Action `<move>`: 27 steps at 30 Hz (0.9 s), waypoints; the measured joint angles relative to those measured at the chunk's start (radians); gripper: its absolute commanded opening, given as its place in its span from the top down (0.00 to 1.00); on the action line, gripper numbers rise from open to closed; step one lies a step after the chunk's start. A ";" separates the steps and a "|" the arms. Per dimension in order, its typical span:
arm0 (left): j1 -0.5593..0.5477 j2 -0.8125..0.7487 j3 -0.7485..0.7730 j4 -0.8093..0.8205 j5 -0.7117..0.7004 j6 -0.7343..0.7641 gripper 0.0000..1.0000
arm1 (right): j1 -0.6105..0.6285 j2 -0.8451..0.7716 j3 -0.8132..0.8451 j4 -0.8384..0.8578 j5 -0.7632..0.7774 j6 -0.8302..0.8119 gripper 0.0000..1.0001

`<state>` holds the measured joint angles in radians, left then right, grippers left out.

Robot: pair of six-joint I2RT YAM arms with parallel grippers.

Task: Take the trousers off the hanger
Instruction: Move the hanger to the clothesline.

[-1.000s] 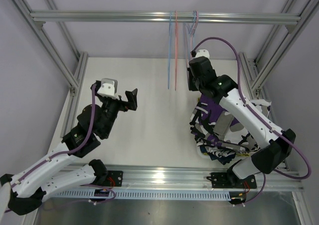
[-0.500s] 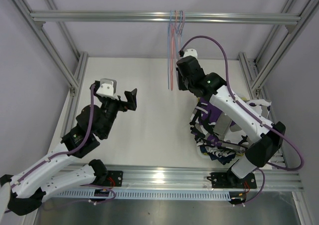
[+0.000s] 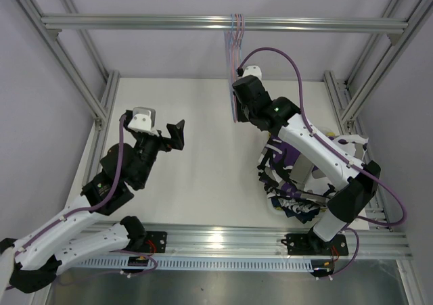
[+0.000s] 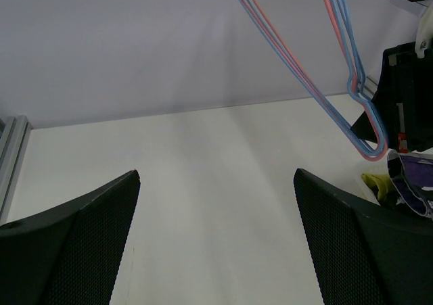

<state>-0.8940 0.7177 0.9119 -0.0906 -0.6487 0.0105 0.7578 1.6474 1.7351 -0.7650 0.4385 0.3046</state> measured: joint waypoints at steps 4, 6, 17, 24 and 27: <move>0.000 -0.001 0.000 0.000 0.001 0.000 0.01 | 0.000 0.000 0.001 0.000 0.003 0.005 0.89; 0.000 -0.001 0.000 0.000 0.001 0.000 0.00 | 0.000 0.000 0.001 -0.001 0.003 0.009 0.77; -0.003 -0.001 -0.007 0.005 0.000 0.002 0.01 | 0.013 -0.023 0.001 -0.053 0.010 0.014 0.33; -0.007 -0.001 -0.015 0.008 -0.003 0.016 0.01 | 0.041 -0.161 -0.019 -0.068 0.013 0.034 0.27; -0.007 0.000 -0.017 0.015 -0.003 0.024 0.00 | 0.052 -0.239 -0.032 -0.077 0.013 0.039 0.25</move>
<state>-0.9009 0.7174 0.8951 -0.0757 -0.6518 0.0349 0.8101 1.4082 1.7031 -0.8425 0.4511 0.3439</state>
